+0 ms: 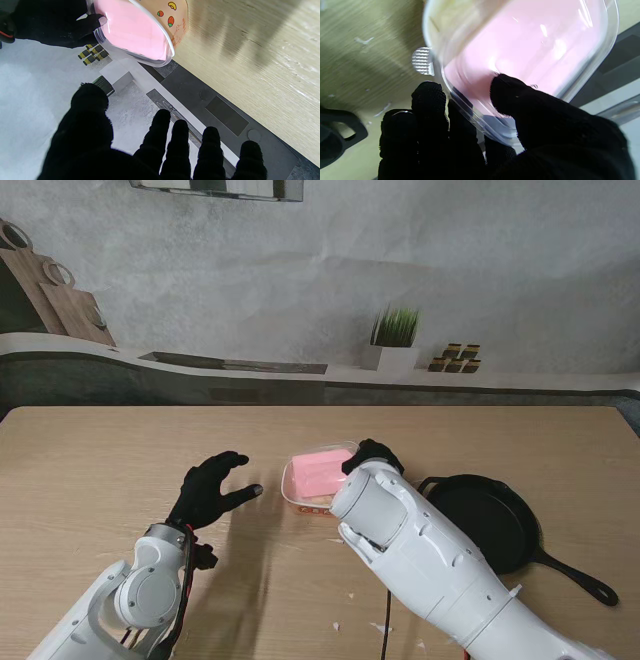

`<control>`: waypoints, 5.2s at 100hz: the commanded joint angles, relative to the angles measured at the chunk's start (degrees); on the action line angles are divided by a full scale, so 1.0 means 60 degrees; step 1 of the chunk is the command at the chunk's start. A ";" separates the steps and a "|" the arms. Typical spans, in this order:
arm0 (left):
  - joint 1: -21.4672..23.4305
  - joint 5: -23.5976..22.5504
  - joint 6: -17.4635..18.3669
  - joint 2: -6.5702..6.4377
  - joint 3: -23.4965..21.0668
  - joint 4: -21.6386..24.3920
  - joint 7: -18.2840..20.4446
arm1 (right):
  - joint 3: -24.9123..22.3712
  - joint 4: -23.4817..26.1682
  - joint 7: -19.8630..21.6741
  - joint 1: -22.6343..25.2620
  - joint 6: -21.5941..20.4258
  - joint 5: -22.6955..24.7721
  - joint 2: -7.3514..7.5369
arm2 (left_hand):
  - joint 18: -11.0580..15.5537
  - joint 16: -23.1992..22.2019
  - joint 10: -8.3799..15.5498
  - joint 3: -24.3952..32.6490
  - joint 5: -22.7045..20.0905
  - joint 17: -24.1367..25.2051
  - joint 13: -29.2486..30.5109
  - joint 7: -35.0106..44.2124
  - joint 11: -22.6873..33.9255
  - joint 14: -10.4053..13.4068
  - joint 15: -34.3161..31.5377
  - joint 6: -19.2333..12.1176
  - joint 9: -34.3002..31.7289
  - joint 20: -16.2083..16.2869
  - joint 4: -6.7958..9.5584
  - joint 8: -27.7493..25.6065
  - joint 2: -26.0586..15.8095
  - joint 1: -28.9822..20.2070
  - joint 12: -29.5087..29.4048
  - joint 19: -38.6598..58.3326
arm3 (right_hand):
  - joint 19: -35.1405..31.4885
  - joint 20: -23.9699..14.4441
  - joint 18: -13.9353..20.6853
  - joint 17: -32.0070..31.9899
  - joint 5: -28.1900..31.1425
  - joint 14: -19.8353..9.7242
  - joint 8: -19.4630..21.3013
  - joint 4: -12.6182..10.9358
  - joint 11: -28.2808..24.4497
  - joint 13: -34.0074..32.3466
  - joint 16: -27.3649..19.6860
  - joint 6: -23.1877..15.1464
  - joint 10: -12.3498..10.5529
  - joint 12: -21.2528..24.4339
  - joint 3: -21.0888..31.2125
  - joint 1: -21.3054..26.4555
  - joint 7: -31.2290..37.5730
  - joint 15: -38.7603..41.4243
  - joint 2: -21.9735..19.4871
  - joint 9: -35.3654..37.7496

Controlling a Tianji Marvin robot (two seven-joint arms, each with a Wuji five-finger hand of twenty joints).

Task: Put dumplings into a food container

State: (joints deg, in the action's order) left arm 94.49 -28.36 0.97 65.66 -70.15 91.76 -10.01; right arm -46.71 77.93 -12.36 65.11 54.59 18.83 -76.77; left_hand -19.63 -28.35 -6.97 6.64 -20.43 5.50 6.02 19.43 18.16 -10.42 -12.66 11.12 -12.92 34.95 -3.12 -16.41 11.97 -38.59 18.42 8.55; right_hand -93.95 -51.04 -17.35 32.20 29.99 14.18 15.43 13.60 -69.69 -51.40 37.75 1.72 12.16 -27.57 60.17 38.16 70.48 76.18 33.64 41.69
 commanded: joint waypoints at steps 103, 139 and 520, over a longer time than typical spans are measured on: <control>-0.0058 0.0059 -0.0062 0.0037 0.0028 -0.0003 0.0115 | -0.1966 0.2864 -0.0482 0.1447 0.0023 -0.3387 -0.0431 | 0.0311 -0.0045 -0.0162 0.0155 -0.0261 0.0104 -0.0269 -0.0480 0.0094 0.0128 0.0144 0.0433 0.0214 -0.0155 0.0366 0.0266 -0.0036 -0.0159 -0.0030 -0.0240 | -0.1709 0.0925 -0.0403 0.2401 0.1843 0.0987 0.1170 0.0491 -0.0580 -0.3030 -0.0739 0.0178 0.1072 -0.0665 0.1949 0.1014 0.0128 0.2360 0.1046 0.2336; -0.0041 0.0053 -0.0042 0.0037 -0.0010 -0.0005 0.0103 | -0.1906 0.1854 -0.0910 0.1243 0.0282 -0.3512 -0.0813 | 0.0309 -0.0048 -0.0178 0.0173 -0.0262 0.0106 -0.0269 -0.0515 0.0105 0.0120 0.0142 0.0489 0.0214 -0.0156 0.0364 0.0288 -0.0024 -0.0153 -0.0026 -0.0234 | -0.1708 0.0997 -0.0348 0.2364 0.1510 0.0913 0.1155 0.0448 -0.0636 -0.2883 -0.0773 0.0580 0.1141 -0.0636 0.1640 0.1036 0.0173 0.2375 0.0800 0.2159; -0.4936 -0.0143 -0.0788 0.0217 0.4235 -0.4305 0.1302 | -0.0276 0.0668 0.1967 0.1529 -0.4966 0.3494 0.1980 | 0.0086 -0.0447 0.0022 0.3883 -0.0258 -0.0317 0.0808 0.0630 0.0929 -0.0045 -0.1649 -0.0842 -0.0678 0.0114 0.0143 0.0102 0.1530 -0.0175 0.0575 0.0024 | 0.5301 0.1695 0.2569 -0.5054 -0.2654 -0.1113 0.1108 -0.0983 0.1368 0.5549 -0.1376 -0.2628 -0.1609 0.0104 0.0293 -0.1968 -0.2984 -0.4226 -0.0363 -0.4689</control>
State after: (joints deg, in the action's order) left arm 64.96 -28.77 -4.14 67.02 -45.34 66.49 -3.24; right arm -48.82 82.66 -0.80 73.70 25.14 39.73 -64.59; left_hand -19.61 -31.30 -8.70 27.09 -20.28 3.73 11.67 20.41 22.97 -11.88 -22.76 7.90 -18.88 34.99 -3.10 -14.71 18.49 -38.83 21.93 8.57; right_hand -60.03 -41.52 -2.10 1.60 14.57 6.70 20.62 10.64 -59.31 -16.86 28.64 -14.39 3.89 -26.31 59.89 24.74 50.89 49.47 29.39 15.05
